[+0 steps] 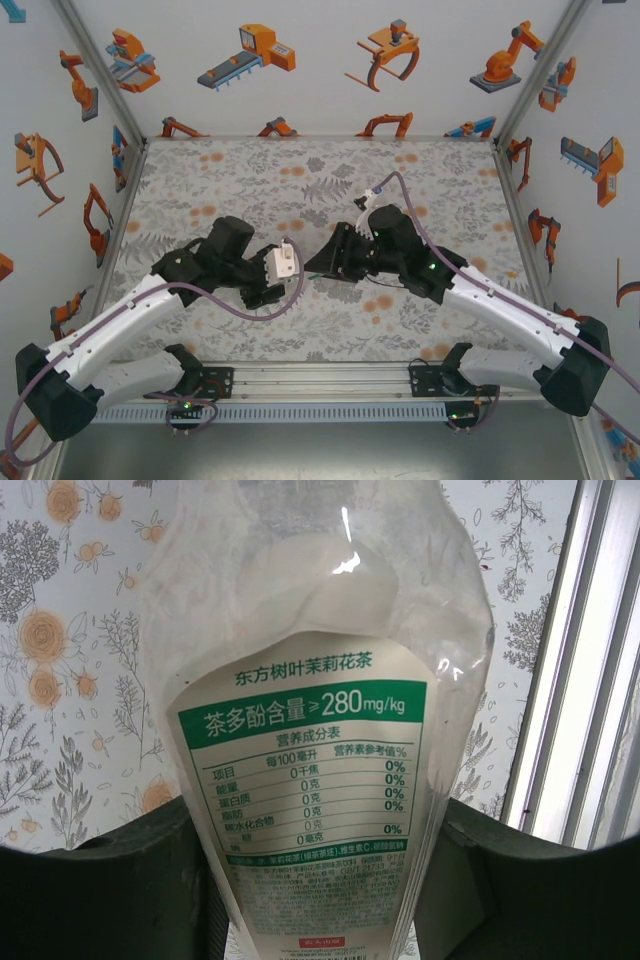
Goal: Screw on the bottle caps
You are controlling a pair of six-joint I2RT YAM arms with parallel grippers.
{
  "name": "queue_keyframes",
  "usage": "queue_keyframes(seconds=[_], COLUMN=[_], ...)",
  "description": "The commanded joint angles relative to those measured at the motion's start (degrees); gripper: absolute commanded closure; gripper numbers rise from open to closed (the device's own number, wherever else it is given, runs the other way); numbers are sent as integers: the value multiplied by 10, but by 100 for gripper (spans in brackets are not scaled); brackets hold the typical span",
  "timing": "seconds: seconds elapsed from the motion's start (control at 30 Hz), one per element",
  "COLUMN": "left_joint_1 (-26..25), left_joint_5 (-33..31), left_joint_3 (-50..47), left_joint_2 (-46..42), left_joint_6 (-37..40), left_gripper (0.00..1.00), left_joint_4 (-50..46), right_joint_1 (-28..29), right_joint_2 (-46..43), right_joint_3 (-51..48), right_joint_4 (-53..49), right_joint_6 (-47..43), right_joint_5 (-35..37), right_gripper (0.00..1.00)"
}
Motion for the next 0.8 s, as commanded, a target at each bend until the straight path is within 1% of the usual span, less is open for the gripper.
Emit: queue_keyframes(seconds=[0.0, 0.13, 0.2, 0.33, 0.5, 0.63, 0.77], left_joint_1=[5, 34, 54, 92, 112, 119, 120], left_joint_5=[36, 68, 70, 74, 49, 84, 85], left_joint_3=[-2, -19, -25, -18, 18, 29, 26], left_joint_2=[-28, -60, -71, -73, -57, -45, -51], left_joint_6=[-11, -58, -90, -134, -200, -193, -183], left_gripper=[30, 17, 13, 13, 11, 12, 13], left_joint_4=[32, 83, 110, 131, 114, 102, 96], right_joint_1=[-14, -32, -47, -75, -101, -124, -135], right_joint_2=[9, 36, 52, 101, 187, 274, 367], right_joint_3=[15, 68, 95, 169, 281, 387, 508], right_joint_4=[-38, -121, -158, -235, -314, -361, -429], right_joint_6=[-55, -131, -167, -249, -352, -415, -478], right_joint_5=[29, 50, 57, 94, 159, 192, 223], right_gripper=[80, 82, 82, 83, 83, 84, 85])
